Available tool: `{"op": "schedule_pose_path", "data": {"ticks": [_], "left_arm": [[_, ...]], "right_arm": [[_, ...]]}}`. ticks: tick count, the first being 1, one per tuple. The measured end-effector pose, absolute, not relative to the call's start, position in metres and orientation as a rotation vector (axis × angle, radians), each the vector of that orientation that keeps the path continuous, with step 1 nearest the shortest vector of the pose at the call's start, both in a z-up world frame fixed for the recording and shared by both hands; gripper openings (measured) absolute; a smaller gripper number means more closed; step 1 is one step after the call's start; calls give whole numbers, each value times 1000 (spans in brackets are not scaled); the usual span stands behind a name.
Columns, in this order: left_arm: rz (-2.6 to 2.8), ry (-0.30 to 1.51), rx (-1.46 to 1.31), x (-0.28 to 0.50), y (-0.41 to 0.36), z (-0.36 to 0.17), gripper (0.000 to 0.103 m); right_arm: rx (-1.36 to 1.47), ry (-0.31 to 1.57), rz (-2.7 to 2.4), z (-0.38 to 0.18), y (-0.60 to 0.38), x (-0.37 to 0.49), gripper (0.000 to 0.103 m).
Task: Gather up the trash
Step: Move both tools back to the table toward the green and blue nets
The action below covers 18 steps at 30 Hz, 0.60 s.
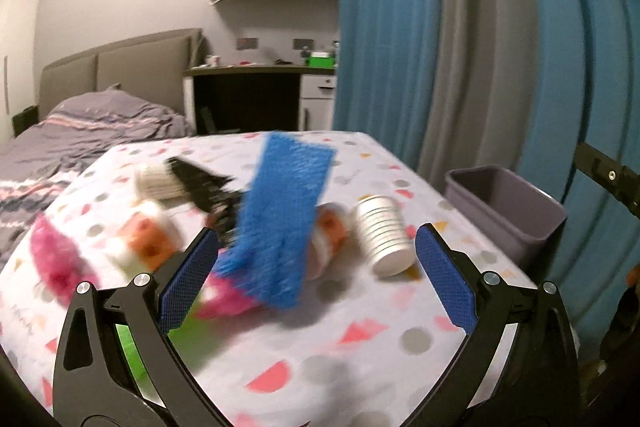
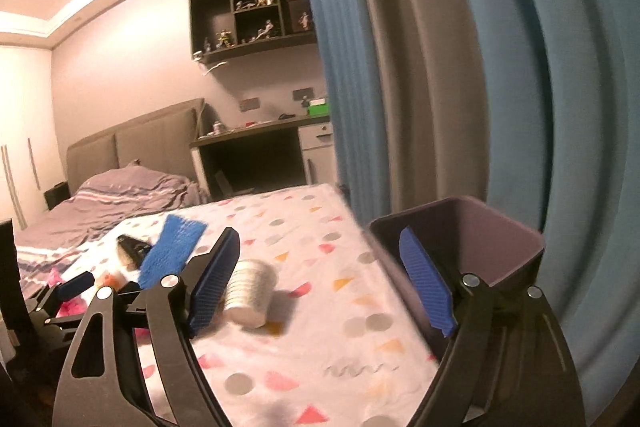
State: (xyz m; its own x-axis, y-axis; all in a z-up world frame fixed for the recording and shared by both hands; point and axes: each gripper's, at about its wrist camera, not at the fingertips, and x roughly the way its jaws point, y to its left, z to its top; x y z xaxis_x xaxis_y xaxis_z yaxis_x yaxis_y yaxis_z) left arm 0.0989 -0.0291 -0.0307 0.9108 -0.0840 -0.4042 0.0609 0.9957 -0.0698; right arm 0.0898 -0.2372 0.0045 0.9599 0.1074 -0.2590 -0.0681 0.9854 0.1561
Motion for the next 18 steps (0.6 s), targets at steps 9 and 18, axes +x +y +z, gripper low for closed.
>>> {"op": "schedule_pose_path", "data": {"ticks": [9, 18], "left_arm": [[21, 445, -78, 72, 31, -42, 97], [54, 496, -85, 61, 72, -61, 97]], "right_arm": [[114, 306, 170, -3, -189, 81, 80], [73, 339, 244, -10, -147, 75, 80]]}}
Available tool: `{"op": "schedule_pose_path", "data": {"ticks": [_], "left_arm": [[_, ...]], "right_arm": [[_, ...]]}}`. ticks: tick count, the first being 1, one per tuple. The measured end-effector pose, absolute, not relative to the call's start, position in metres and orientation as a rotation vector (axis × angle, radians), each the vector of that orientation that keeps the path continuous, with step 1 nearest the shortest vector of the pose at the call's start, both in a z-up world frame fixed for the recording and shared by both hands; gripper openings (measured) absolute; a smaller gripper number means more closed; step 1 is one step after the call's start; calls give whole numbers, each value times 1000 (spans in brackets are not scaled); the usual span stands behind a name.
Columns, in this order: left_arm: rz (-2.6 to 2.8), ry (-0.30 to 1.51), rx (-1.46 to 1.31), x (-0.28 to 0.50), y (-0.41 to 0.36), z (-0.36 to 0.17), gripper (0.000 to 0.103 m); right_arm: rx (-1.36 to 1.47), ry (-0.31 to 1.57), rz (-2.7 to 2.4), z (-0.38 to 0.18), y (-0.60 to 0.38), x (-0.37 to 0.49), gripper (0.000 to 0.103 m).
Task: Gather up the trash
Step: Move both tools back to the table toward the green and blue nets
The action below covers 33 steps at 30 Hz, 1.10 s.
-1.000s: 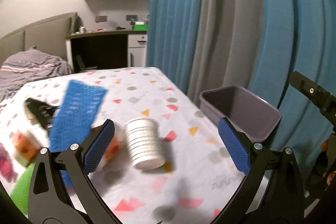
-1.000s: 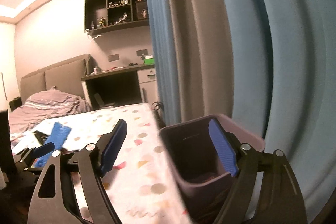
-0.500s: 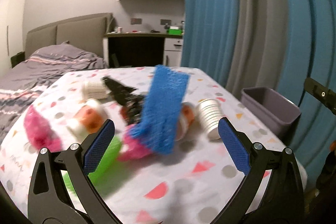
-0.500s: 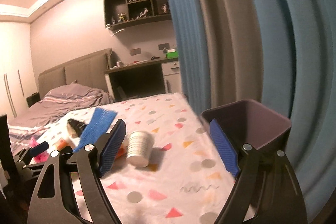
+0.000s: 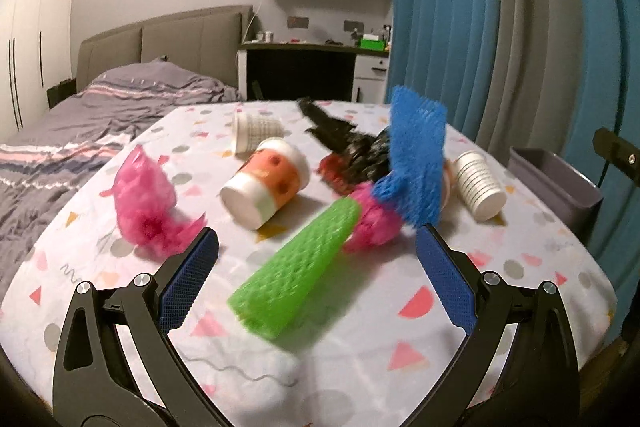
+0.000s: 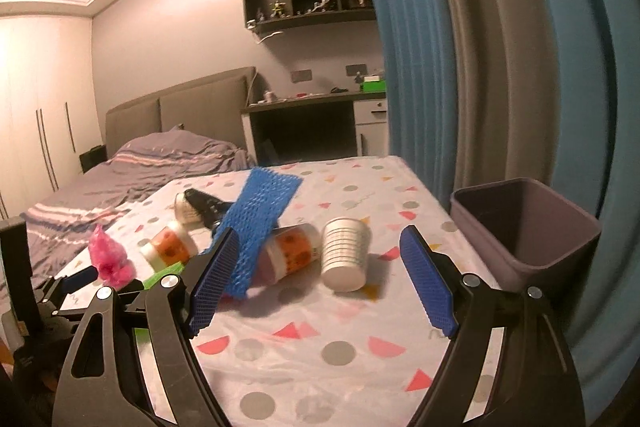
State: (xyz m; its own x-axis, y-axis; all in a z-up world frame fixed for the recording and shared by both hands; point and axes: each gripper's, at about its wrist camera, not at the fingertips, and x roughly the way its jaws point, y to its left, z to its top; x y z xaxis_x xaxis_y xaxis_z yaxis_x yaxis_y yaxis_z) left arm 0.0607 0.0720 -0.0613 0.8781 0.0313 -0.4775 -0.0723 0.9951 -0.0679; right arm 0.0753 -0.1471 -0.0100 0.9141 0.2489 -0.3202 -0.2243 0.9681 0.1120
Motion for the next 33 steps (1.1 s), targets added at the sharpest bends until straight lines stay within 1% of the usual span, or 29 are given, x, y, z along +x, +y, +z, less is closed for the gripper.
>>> {"op": "schedule_pose_path", "data": {"ticks": [7, 10, 12, 13, 15, 16, 18, 19, 21, 22, 24, 25, 26, 29, 33], "left_arm": [[41, 562, -101, 68, 89, -72, 97], [29, 601, -103, 74, 91, -79, 87], [20, 636, -104, 79, 92, -83, 74], [13, 651, -108, 81, 93, -85, 71], [3, 680, -121, 86, 96, -90, 59], [1, 692, -128, 87, 97, -91, 57], [-9, 708, -146, 89, 100, -94, 45], [-14, 710, -155, 89, 101, -95, 44], [-30, 706, -170, 89, 103, -95, 36], [-35, 703, -174, 89, 103, -95, 35], [-44, 697, -182, 89, 104, -94, 24], [-48, 695, -185, 88, 105, -94, 21], [-51, 693, -188, 88, 105, -94, 16], [-56, 670, -194, 85, 106, -90, 13], [-59, 616, -203, 76, 108, -74, 13]], "right_arm": [[56, 362, 270, -14, -129, 78, 80], [52, 370, 278, -16, -124, 81, 80], [52, 380, 287, -18, -119, 84, 80], [51, 384, 291, -19, -117, 85, 80], [44, 392, 300, -21, -111, 88, 80], [39, 396, 304, -22, -108, 90, 80], [34, 404, 312, -24, -102, 93, 80], [32, 408, 316, -24, -100, 94, 80], [26, 420, 322, -27, -94, 98, 80], [23, 426, 324, -29, -91, 100, 80], [15, 434, 326, -31, -86, 103, 80], [11, 441, 328, -32, -83, 105, 80], [11, 444, 330, -33, -82, 106, 80], [6, 457, 330, -35, -76, 112, 80], [-5, 466, 321, -36, -70, 123, 80]]}}
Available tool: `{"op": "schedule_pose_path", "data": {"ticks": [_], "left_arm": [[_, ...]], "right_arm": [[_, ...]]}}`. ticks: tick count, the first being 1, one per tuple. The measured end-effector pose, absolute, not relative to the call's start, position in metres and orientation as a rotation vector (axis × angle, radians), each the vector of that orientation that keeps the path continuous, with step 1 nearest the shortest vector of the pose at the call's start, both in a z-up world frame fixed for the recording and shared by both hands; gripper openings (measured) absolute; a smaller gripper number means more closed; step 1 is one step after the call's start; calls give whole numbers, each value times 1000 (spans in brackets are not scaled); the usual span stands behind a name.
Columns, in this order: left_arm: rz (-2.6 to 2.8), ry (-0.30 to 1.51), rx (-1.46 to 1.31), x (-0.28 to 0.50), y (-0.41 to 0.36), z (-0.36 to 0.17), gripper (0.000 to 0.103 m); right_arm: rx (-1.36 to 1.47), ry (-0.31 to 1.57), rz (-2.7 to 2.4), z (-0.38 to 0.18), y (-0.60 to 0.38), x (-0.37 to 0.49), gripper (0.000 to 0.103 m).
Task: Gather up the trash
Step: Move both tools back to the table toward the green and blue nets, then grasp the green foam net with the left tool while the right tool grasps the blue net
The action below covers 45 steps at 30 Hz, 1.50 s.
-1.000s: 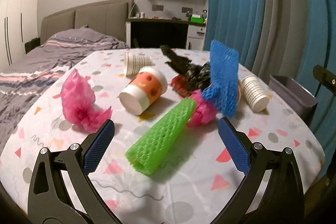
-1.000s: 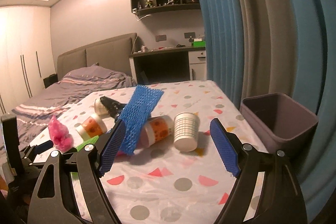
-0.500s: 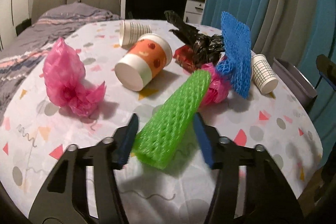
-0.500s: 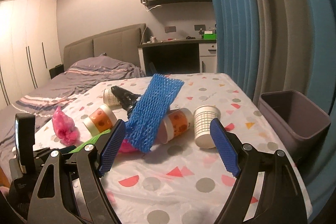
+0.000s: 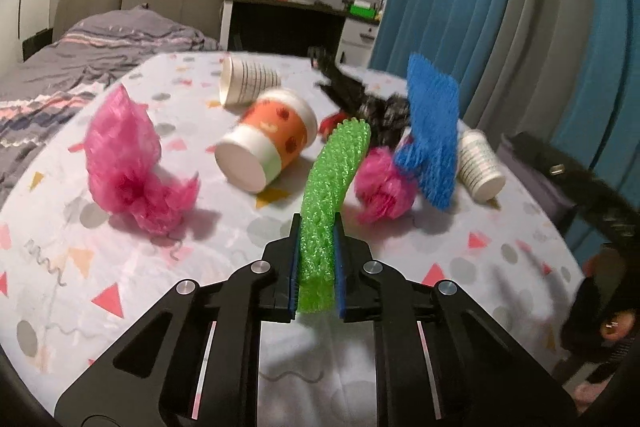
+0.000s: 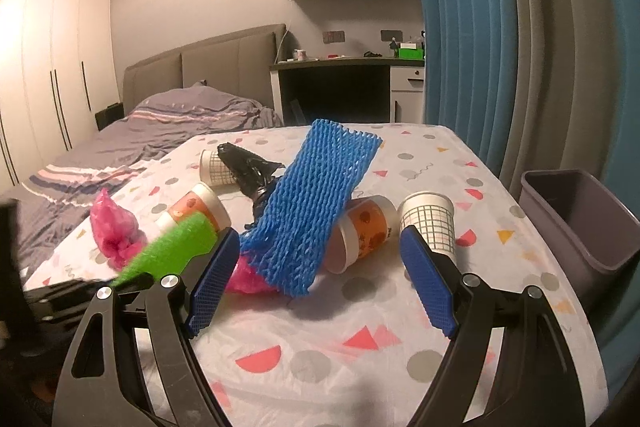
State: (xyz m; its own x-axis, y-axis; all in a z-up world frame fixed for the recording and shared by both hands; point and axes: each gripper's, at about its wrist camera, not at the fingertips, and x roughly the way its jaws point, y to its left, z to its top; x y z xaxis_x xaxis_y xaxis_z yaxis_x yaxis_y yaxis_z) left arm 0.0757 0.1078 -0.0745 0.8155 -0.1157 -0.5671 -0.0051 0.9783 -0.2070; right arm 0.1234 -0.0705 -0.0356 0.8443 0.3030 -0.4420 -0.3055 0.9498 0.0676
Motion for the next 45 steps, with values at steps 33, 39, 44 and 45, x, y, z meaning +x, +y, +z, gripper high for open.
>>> {"op": "schedule_pose_path", "data": {"ticks": [33, 39, 44, 45], "left_arm": [[40, 482, -237, 63, 143, -39, 13], [37, 485, -235, 63, 140, -41, 13], [36, 485, -235, 63, 140, -41, 13], [36, 485, -233, 63, 140, -41, 13]], "right_arm": [[19, 628, 314, -57, -37, 218, 52], [33, 636, 317, -59, -43, 217, 31], [38, 629, 335, -58, -47, 215, 17], [43, 626, 338, -57, -49, 213, 17]]}}
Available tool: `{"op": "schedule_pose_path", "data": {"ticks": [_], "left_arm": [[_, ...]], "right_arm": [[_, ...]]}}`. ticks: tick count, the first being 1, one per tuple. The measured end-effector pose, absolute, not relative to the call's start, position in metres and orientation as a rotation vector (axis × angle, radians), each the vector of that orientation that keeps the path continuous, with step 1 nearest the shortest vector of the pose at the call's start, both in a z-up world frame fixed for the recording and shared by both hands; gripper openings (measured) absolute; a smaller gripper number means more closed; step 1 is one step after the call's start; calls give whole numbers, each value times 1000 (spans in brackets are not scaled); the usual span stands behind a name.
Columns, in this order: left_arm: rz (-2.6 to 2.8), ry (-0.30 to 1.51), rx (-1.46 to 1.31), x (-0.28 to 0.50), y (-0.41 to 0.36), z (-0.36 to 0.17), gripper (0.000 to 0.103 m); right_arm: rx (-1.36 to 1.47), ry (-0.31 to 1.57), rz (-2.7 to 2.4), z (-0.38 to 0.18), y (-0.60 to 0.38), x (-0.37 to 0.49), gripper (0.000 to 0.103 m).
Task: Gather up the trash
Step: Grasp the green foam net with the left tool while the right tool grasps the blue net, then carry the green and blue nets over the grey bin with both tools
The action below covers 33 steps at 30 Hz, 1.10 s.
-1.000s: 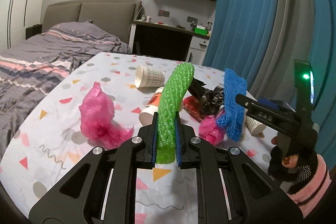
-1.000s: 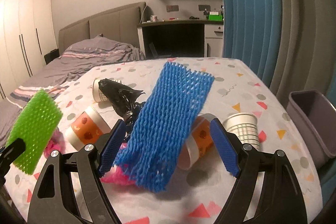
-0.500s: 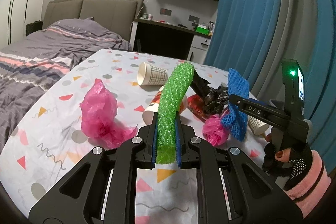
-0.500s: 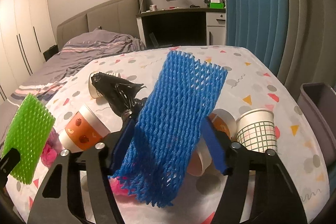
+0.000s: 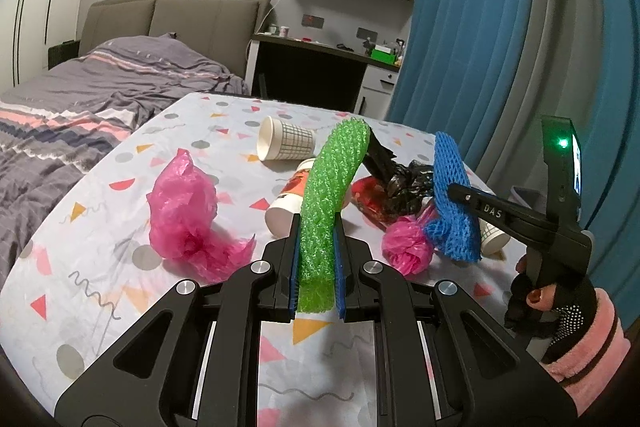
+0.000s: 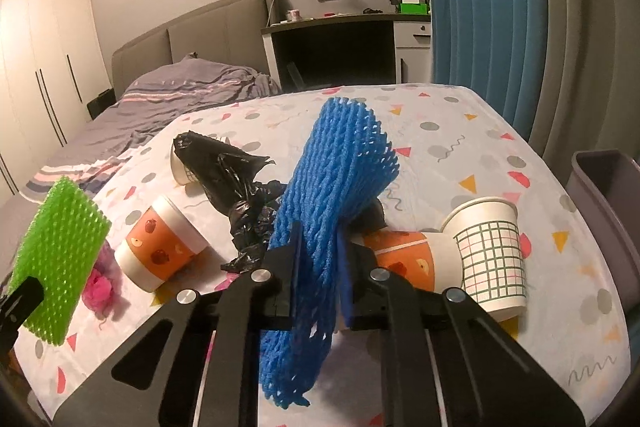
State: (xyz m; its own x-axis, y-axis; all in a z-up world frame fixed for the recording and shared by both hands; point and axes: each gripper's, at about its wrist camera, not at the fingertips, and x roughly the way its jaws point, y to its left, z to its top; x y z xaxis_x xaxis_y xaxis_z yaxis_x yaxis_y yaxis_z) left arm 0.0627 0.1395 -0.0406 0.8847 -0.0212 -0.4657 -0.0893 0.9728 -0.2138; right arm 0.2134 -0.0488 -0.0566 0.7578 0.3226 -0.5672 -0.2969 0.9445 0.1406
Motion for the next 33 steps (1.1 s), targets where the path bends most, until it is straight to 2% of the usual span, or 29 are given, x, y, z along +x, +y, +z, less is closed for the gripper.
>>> {"op": "schedule_pose_path", "data": {"ticks": [17, 33], "left_arm": [[22, 466, -205, 57, 120, -32, 13], [-9, 443, -164, 47, 83, -19, 13]], "right_arm": [[125, 483, 384, -16, -92, 166, 15], [146, 462, 380, -14, -140, 119, 15]]}}
